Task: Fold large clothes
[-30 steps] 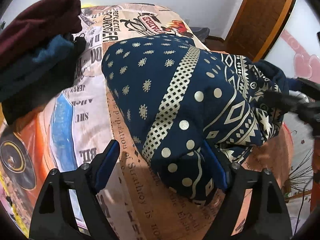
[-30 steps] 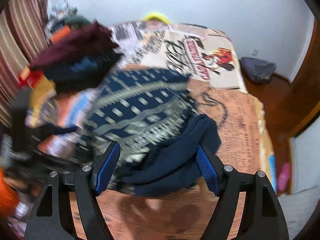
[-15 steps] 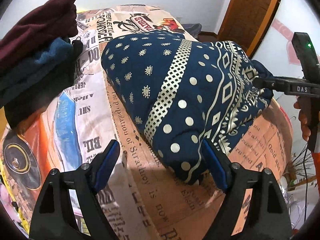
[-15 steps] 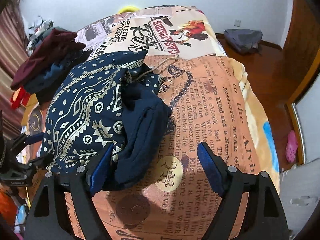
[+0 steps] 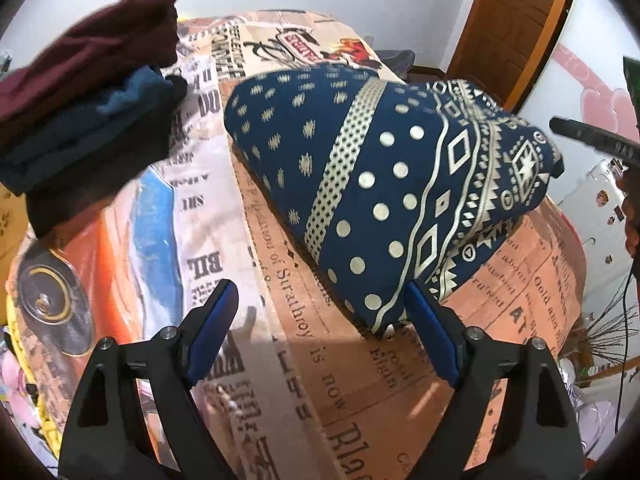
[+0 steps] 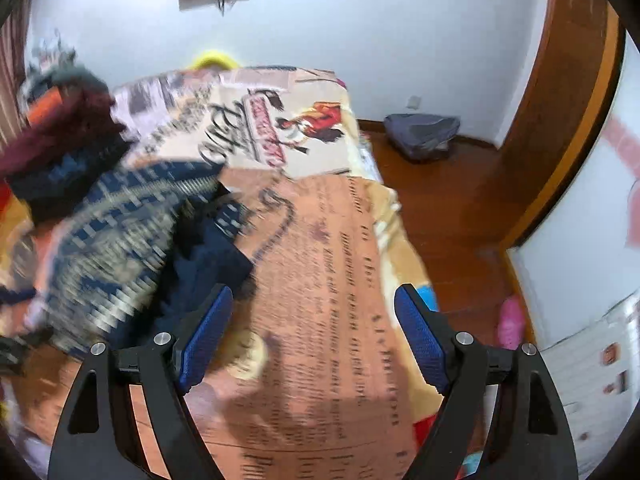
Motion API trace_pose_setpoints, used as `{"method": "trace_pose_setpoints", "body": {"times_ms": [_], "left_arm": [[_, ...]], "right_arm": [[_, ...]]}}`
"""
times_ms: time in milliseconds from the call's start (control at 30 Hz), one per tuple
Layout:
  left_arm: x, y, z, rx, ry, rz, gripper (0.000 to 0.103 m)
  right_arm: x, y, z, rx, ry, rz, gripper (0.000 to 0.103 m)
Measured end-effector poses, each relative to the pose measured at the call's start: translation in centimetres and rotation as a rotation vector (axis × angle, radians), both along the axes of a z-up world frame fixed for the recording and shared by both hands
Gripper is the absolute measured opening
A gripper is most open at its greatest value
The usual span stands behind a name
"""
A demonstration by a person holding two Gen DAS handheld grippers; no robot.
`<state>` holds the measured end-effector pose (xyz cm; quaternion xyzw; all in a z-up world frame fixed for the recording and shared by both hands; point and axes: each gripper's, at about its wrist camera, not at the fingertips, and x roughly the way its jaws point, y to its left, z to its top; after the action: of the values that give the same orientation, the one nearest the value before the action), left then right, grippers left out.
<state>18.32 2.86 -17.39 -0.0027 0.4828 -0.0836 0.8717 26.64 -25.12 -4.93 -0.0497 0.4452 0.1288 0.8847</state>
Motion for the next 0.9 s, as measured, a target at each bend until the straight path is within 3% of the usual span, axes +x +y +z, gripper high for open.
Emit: {"method": "trace_pose_setpoints", "body": {"times_ms": [133, 233, 367, 500, 633, 733, 900], "left_arm": [[-0.2, -0.1, 2.7, 0.037, -0.075, 0.003, 0.086], [0.7, 0.1, 5.1, 0.035, -0.14, 0.025, 0.086], [2.9, 0.2, 5.7, -0.001, -0.151, 0.054, 0.086], [4.3, 0.2, 2.9, -0.008, -0.074, 0.072, 0.086], [3.5, 0.7, 0.1, 0.002, -0.013, 0.069, 0.086], [2.5, 1.8, 0.3, -0.031, -0.011, 0.074, 0.087], [2.7, 3.1, 2.4, 0.022, -0.056, 0.123, 0.087]], "right_arm": [[1.1, 0.6, 1.7, 0.199, 0.053, 0.063, 0.081], [2.0, 2.7, 2.0, 0.25, 0.075, 0.127, 0.082], [2.6, 6.4, 0.0, 0.234, 0.128, 0.188, 0.082], [3.0, 7.2, -3.0, 0.185, 0.211, 0.195, 0.081], [3.1, 5.3, -5.2, 0.16, 0.272, 0.163, 0.081], [3.3, 2.9, -5.1, 0.183, 0.307, 0.145, 0.082], [3.7, 1.7, -2.5, 0.177, 0.256, 0.118, 0.082]]}}
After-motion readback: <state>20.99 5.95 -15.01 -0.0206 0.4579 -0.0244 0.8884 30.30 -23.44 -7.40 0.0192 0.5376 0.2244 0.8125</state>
